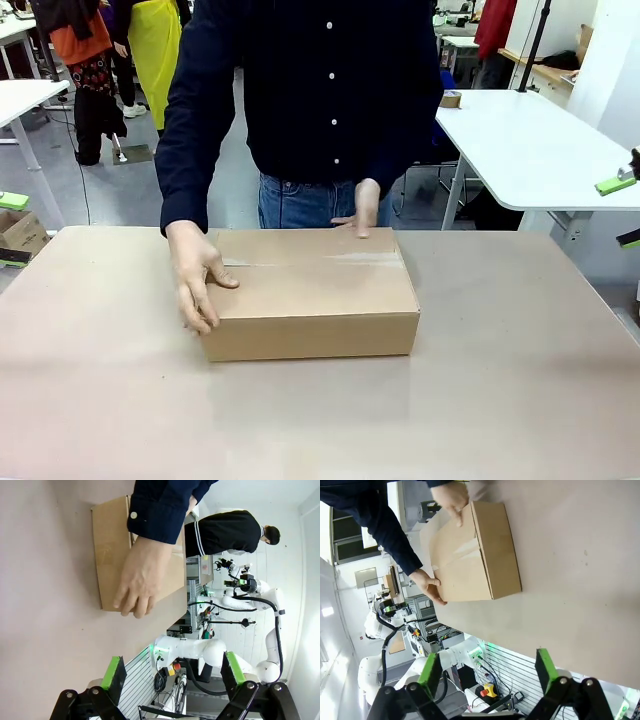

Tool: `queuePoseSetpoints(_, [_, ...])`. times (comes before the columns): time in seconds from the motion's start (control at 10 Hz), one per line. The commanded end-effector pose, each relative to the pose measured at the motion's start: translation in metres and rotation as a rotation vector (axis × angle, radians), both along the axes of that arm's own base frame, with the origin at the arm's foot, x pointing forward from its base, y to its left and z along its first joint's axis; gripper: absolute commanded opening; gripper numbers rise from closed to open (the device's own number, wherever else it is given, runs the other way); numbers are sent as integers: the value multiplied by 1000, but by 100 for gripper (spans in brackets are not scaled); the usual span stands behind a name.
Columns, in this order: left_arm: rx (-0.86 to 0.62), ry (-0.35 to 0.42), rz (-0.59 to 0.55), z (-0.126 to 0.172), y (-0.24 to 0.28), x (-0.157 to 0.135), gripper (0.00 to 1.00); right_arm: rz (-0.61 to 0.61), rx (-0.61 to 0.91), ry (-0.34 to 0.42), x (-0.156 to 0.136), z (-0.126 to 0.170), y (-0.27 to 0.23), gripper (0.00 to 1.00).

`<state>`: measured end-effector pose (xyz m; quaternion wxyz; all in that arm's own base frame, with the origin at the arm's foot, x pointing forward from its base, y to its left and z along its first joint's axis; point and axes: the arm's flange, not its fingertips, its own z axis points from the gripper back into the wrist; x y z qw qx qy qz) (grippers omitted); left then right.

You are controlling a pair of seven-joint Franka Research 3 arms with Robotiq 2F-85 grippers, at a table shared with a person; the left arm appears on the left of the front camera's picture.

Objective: Pack the gift set into the box.
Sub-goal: Press and hold the closed box until the human finishes sealing it.

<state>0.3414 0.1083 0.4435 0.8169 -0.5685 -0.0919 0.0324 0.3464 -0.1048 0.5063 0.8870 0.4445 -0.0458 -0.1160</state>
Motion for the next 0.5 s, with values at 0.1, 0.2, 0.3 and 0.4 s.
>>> queuePoseSetpoints(0.1, [9, 9, -7, -1, 0, -4, 100, -8, -7, -1, -1, 0, 0, 100])
queuePoseSetpoints(0.2, [9, 9, -7, -1, 0, -4, 100, -8, -7, -1, -1, 0, 0, 100])
queuePoseSetpoints(0.3, [9, 9, -7, -1, 0, -4, 100, -8, -7, -1, -1, 0, 0, 100])
queuePoseSetpoints(0.4, [9, 9, -7, -1, 0, -4, 100, -8, -7, -1, -1, 0, 0, 100])
